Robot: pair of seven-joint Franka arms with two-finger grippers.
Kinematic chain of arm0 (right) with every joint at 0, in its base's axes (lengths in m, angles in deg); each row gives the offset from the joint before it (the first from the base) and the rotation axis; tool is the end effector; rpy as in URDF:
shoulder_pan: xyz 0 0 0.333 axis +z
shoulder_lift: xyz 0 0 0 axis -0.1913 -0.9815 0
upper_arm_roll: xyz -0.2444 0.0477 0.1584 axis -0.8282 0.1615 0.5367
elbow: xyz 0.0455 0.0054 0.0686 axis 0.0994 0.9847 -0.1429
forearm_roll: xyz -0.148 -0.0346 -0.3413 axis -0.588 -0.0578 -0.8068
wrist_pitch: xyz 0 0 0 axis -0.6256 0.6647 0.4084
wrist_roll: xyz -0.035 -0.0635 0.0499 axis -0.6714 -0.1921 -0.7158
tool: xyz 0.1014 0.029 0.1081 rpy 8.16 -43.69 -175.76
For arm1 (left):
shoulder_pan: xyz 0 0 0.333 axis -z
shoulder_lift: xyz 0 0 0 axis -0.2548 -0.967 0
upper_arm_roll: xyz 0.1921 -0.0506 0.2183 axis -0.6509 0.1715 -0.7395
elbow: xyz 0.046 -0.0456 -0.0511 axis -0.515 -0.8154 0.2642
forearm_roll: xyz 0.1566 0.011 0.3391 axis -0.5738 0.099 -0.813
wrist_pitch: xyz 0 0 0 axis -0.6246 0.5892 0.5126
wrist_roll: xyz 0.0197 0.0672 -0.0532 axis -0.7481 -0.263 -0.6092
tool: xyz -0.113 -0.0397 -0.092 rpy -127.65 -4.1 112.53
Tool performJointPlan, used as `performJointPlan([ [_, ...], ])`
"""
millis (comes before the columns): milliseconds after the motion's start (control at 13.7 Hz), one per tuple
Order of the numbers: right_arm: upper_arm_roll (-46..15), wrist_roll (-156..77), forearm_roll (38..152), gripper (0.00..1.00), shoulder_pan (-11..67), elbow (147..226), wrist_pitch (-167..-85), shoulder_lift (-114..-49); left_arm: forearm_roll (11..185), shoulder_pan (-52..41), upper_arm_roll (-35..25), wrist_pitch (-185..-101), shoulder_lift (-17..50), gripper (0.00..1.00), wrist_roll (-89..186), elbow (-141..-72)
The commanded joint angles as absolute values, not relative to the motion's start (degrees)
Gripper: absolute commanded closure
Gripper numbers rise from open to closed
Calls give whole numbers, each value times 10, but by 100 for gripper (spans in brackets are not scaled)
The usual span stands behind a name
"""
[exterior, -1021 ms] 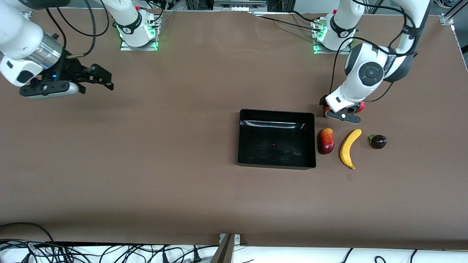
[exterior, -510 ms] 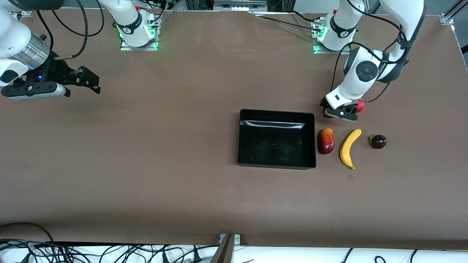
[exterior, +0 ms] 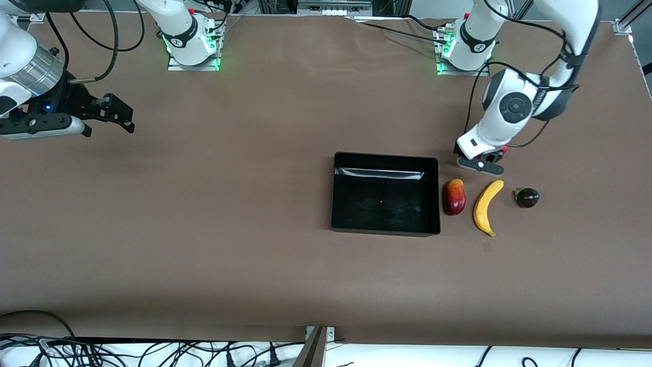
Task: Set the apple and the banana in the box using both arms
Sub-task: 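Grasp the red apple with the left gripper and lift it, then lower the apple into the box and open the left gripper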
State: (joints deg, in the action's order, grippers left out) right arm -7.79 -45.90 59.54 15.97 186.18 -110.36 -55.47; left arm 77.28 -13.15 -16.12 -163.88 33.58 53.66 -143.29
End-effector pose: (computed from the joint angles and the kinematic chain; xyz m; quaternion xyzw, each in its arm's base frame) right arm 0.5352 0.0694 0.5248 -0.9985 -0.0434 -0.0269 0.0171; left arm 0.4702 -0.0656 0.2032 -0.9869 0.1408 0.0529 0.0576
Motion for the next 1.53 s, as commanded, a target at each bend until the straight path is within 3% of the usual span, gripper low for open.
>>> performJointPlan([
  [0,-69,-460,585,0,150,1836,-1101,-573,805,-116,-142,-1441,331,84,530,-1266],
  [146,-69,-462,585,0,149,1826,-1103,-583,870,-106,-128,-1337,282,84,471,-1144],
  [292,-72,-462,585,0,145,1825,-1104,-586,879,-75,-116,-1338,233,83,368,-1095],
  [583,-72,-462,585,0,148,1826,-1124,-586,872,-19,-117,-1482,156,83,222,-1109],
  [948,-72,-462,586,0,149,1825,-1129,-593,870,6,-117,-1596,135,75,195,-1186],
  [1021,-72,-462,586,0,149,1825,-1129,-593,869,6,-118,-1604,127,64,195,-1189],
  [1094,-72,-462,586,0,150,1825,-1129,-593,869,5,-118,-1605,124,47,195,-1189],
  [1167,-71,-462,587,0,150,1825,-1129,-593,869,4,-118,-1603,124,0,194,-1189],
  [1312,-71,-462,589,0,151,1825,-1129,-592,869,-2,-118,-1577,143,0,195,-1178],
  [1458,-71,-462,590,0,151,1825,-1129,-591,869,-3,-124,-1488,168,0,196,-1130],
])
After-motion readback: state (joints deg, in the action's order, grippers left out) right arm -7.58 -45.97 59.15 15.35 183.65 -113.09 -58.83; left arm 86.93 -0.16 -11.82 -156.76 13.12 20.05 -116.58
